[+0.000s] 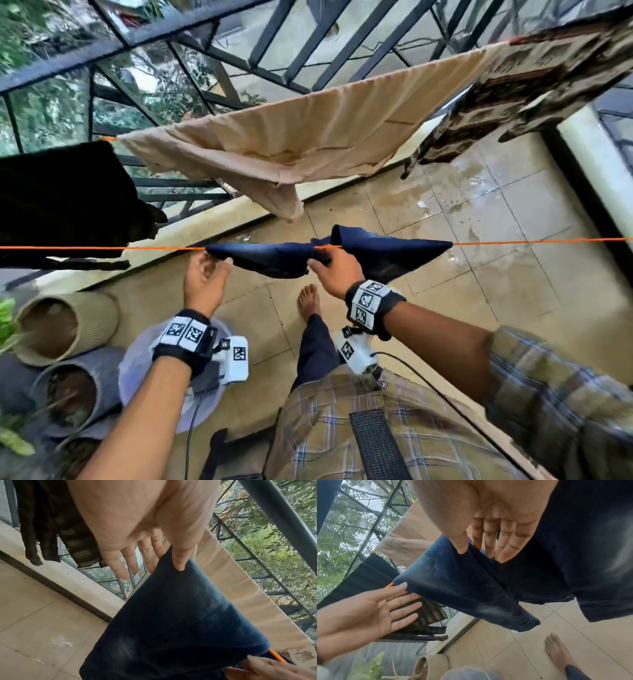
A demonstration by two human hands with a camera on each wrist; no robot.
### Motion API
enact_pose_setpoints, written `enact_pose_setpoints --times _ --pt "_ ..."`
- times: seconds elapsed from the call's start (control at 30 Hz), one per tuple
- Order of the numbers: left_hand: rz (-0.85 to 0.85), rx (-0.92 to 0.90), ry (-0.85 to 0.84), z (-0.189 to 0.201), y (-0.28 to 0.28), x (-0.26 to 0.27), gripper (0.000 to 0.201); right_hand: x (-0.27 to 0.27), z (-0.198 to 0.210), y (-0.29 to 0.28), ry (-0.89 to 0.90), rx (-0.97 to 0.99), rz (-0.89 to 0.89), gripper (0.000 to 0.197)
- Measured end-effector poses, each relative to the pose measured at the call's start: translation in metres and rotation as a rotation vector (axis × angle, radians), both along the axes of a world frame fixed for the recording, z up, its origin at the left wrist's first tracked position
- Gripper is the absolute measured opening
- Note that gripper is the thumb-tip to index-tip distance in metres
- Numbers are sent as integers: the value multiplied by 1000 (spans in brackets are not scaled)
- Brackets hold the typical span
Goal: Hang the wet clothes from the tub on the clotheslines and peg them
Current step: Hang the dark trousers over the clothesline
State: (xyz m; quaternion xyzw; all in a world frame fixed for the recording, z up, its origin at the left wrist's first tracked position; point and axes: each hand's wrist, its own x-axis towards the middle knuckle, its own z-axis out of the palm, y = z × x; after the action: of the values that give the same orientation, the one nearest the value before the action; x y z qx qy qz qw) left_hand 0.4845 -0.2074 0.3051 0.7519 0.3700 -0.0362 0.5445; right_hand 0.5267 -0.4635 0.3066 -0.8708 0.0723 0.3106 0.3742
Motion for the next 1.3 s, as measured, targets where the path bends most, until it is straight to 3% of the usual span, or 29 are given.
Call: enact_pose_setpoints --times 0.17,0.3,0.43,0.53,0.6,0.73,0.97,1.1,1.2,1.3 --pt "4 -11 -4 -6 1 -7 30 -16 -9 4 -54 -6 -69 36" --pt "-32 22 -38 -7 3 -13 12 -8 -8 8 -55 -5 -175 31" --pt "-62 -4 -39 -7 5 -19 13 -8 -5 7 -27 -55 -199 24" --pt "-60 -28 -17 -4 5 -23 6 -10 -9 8 42 -1 -179 35" --pt "-107 -38 23 -1 2 -27 16 -10 -10 10 97 80 -158 45" --pt "-177 -19 78 -1 1 -35 22 -5 -11 9 149 112 -105 27" --pt "-248 -23 36 8 3 -45 14 -16 -3 14 46 8 -259 21" --pt "-251 29 -24 19 0 -49 17 -22 1 17 76 63 -326 24" --pt "-215 9 -59 31 -4 -51 15 -26 -8 21 121 195 -275 41" --pt "-193 -32 -106 41 -1 -51 18 -21 0 23 193 246 -261 18"
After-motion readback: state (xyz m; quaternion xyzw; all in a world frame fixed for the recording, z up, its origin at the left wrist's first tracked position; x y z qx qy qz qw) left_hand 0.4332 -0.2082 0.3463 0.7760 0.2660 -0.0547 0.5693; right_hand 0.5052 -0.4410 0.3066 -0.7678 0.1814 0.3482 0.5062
